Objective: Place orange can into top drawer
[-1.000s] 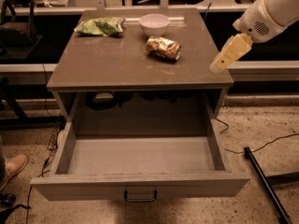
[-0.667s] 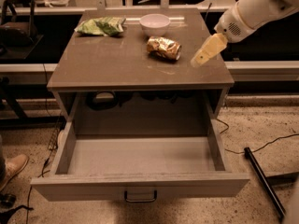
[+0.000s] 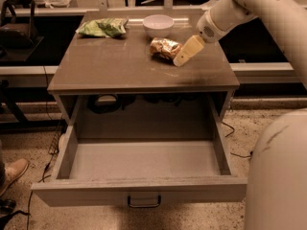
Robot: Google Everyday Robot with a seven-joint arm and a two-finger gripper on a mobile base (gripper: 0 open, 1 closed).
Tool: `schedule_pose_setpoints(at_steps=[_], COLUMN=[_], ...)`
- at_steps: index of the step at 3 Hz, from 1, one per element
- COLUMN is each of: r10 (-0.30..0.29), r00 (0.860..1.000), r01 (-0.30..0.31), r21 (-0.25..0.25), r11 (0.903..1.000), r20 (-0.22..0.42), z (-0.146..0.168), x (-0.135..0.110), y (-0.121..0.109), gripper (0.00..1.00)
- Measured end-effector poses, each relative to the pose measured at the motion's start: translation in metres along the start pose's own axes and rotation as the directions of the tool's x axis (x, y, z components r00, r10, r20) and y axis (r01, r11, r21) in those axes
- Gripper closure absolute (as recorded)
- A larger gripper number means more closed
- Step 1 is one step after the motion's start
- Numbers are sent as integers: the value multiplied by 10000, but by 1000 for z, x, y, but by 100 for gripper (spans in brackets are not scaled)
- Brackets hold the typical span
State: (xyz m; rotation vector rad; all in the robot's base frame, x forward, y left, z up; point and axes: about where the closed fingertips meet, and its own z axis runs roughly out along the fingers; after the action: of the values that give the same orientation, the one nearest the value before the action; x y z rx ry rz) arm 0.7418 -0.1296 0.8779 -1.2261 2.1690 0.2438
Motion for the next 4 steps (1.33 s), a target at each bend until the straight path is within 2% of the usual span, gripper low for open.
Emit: schedule_pose_setpoints(at_steps=[1,2,4], r10=[-36,-94,-332], r00=[10000,9999,9987], r01=[36,98,327], r21=[246,279,-124], r11=[9997,9996,9994], r20=[-24,-142,-396], z=[20,36,63], x=[-13,-22,-32], y=[-10,-13,-4], gripper=[0,14,61])
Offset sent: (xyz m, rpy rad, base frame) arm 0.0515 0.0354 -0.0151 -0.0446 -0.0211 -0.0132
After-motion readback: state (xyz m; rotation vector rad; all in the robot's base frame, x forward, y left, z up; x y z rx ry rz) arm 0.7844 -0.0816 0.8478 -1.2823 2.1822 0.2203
